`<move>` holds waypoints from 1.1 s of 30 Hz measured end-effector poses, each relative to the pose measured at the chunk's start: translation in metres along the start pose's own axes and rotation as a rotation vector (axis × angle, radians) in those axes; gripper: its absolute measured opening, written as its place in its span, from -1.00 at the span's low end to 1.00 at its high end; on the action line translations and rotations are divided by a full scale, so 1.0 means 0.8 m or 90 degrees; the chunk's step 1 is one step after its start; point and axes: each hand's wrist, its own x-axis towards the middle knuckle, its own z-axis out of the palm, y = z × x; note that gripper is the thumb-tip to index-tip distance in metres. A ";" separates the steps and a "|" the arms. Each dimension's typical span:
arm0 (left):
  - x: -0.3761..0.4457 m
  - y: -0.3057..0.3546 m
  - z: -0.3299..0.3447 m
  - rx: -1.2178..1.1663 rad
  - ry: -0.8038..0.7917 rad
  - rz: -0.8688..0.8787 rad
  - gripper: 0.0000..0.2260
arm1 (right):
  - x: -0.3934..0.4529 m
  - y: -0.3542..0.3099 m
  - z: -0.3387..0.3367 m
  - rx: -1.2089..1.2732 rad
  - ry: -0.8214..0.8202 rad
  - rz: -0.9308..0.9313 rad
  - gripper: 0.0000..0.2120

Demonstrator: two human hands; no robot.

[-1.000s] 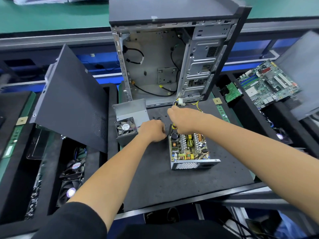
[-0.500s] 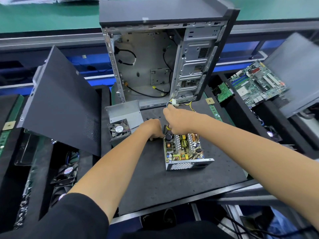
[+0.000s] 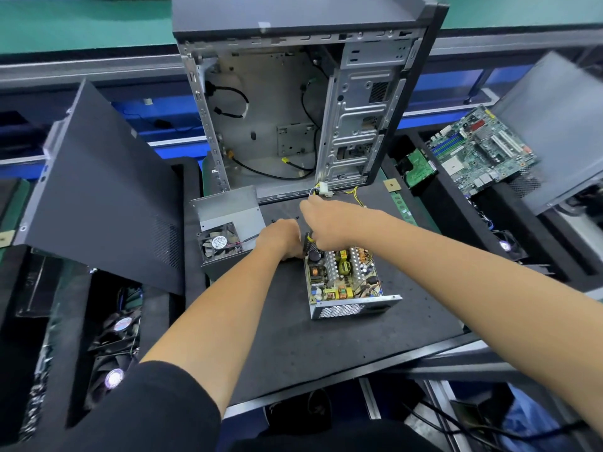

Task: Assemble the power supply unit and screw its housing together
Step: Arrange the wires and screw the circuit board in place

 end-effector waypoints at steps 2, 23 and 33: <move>-0.001 -0.001 0.000 -0.011 -0.009 -0.006 -0.70 | -0.001 -0.003 -0.004 -0.026 0.013 -0.027 -0.85; 0.001 0.000 -0.002 0.002 -0.021 -0.019 -0.69 | 0.000 -0.008 0.009 -0.086 0.107 0.030 -0.78; 0.006 0.000 0.000 0.006 -0.028 -0.024 -0.75 | -0.009 -0.006 -0.003 -0.053 0.024 -0.028 -0.79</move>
